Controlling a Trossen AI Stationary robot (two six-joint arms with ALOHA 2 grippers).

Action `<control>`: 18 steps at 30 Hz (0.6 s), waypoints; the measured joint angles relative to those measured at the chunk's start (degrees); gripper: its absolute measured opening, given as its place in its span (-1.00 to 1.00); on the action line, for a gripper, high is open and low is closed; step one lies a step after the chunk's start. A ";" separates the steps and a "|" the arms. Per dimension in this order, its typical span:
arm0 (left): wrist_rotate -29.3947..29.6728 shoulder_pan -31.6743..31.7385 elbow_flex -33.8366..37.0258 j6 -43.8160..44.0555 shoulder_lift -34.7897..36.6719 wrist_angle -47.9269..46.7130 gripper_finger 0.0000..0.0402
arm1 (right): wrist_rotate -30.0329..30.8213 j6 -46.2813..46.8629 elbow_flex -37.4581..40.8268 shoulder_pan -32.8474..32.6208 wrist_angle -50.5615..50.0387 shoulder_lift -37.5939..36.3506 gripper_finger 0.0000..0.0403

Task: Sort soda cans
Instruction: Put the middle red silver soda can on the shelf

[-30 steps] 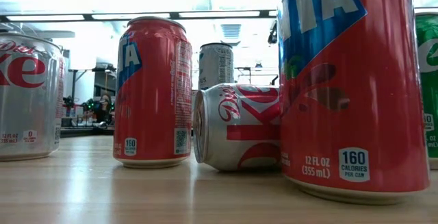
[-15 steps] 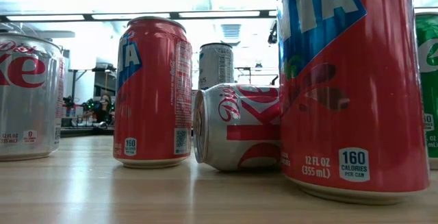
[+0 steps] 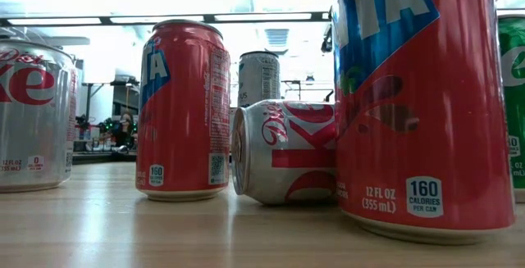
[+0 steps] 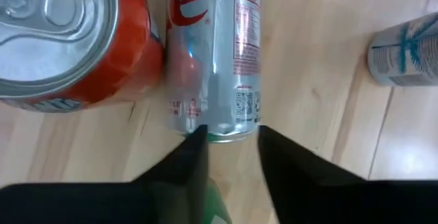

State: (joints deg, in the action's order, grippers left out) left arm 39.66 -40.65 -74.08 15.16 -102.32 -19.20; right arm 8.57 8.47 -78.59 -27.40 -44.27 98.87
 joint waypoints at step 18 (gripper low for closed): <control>0.35 -0.43 0.39 3.73 0.04 -3.85 -1.00 | -3.05 -4.63 0.00 -0.26 0.92 3.77 0.72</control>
State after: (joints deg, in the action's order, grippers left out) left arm 40.01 -41.08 -73.69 18.89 -102.28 -23.05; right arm 5.51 3.84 -78.59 -27.66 -43.35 102.64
